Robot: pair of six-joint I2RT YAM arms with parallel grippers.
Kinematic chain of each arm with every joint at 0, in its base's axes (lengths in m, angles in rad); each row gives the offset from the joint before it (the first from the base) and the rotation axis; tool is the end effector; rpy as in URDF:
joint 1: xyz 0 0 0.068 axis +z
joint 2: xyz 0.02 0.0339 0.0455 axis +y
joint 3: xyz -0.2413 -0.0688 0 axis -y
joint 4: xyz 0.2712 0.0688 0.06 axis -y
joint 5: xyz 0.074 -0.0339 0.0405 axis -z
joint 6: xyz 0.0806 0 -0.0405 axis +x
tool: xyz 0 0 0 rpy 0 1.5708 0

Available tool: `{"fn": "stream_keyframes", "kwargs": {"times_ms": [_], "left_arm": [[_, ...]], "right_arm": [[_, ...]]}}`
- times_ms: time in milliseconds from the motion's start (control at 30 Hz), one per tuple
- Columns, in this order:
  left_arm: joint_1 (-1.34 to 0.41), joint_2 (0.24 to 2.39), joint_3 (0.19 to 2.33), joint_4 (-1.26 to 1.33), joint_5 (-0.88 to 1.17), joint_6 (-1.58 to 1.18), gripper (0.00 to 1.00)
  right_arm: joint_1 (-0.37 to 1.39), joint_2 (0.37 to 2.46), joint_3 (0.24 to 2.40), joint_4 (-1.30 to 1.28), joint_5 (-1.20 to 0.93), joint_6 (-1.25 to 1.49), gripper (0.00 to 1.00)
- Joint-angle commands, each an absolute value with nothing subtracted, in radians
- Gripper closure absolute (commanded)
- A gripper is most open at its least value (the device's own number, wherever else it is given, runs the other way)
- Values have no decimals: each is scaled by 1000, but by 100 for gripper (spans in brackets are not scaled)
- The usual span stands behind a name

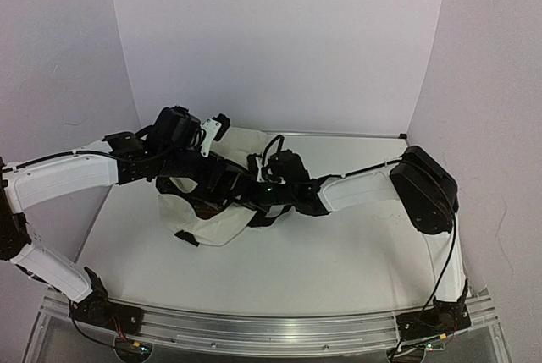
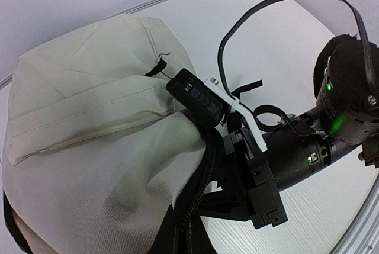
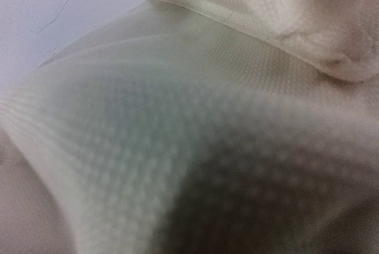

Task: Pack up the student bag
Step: Zip the student bag at the center of the board.

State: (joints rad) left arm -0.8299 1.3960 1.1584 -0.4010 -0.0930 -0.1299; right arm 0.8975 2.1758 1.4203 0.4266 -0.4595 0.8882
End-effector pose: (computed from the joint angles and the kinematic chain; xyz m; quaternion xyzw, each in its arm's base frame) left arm 0.2617 -0.2750 0.2537 0.2864 0.8454 -0.1704 0.4174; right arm 0.3052 0.4399 0.1225 -0.1362 0.7913 0.5574 0.2111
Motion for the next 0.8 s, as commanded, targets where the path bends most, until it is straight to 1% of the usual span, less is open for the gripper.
{"fn": "stream_keyframes", "kwargs": {"times_ms": [0,33,100,233,333,467,500,533,667,767], "left_arm": [[-834,1374,1210,-336,-77,-158,100],[-829,1365,1206,-340,-96,-169,100],[-817,1343,1195,-345,-118,-188,100],[-810,1318,1192,-372,-131,-188,100],[-810,1318,1195,-369,-52,-172,100],[-812,1362,1225,-359,99,-169,100],[-813,1377,1233,-354,124,-174,100],[-813,1387,1241,-344,141,-181,100],[-818,1407,1243,-291,172,-204,100],[-818,1399,1236,-254,165,-221,100]], "right_arm": [[902,2157,1453,479,-413,872,93],[902,2132,1435,474,-392,863,91],[902,2078,1390,431,-313,840,85],[902,2008,1372,148,-67,783,83],[898,1963,1312,47,66,793,83],[884,1919,1239,11,109,825,82],[880,1907,1225,8,111,827,80],[879,1894,1218,8,109,823,76],[879,1842,1230,8,86,806,54],[879,1812,1257,9,77,818,42]]}}
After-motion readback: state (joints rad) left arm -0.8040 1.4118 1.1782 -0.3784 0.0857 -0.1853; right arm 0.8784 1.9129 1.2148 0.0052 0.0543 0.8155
